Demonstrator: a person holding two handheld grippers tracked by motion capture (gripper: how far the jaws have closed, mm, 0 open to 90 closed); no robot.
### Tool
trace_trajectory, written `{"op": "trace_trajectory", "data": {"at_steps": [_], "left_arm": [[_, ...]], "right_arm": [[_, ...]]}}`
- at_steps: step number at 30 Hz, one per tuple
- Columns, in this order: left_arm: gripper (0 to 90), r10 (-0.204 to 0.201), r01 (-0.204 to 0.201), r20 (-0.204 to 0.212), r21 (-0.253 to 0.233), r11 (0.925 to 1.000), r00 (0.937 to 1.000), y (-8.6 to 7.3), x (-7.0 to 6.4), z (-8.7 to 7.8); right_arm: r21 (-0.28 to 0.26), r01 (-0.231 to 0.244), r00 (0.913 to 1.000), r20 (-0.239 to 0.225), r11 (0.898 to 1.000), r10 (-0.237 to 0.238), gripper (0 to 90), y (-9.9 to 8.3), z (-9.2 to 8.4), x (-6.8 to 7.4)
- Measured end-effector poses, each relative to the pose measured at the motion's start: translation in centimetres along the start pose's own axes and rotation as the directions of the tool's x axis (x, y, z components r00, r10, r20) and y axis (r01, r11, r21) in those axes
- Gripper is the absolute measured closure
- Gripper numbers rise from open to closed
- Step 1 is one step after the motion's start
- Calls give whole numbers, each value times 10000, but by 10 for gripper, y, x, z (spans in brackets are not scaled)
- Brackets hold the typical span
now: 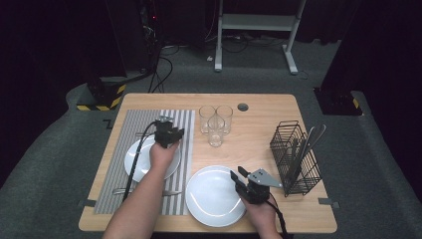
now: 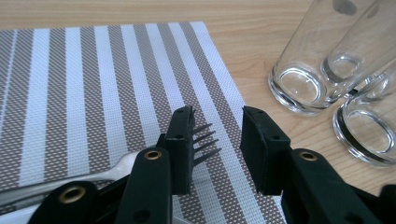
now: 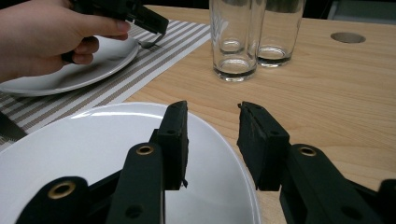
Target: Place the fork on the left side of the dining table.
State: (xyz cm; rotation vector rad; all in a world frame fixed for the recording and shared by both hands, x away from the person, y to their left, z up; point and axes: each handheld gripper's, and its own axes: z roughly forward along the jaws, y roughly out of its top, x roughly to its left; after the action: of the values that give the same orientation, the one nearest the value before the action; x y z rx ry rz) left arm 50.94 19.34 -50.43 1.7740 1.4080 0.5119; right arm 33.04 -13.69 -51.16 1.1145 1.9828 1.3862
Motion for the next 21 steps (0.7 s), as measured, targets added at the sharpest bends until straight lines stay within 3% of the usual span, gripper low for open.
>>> {"op": "trace_trajectory", "data": {"at_steps": [10, 14, 21], "left_arm": [[733, 250, -278, -482, -574, 9980, 9985, 1, 6, -31], [739, 34, -73, -577, -687, 9976, 9983, -7, 7, -43], [741, 88, -138, -761, -655, 9978, 9971, -21, 10, -61]], "right_arm": [[46, 70, 10000, 27, 10000, -70, 623, 0, 1, 0], [75, 97, 9999, 45, 9999, -98, 621, -1, 1, 0], [118, 128, 9999, 89, 9998, -129, 619, -1, 1, -1]]}}
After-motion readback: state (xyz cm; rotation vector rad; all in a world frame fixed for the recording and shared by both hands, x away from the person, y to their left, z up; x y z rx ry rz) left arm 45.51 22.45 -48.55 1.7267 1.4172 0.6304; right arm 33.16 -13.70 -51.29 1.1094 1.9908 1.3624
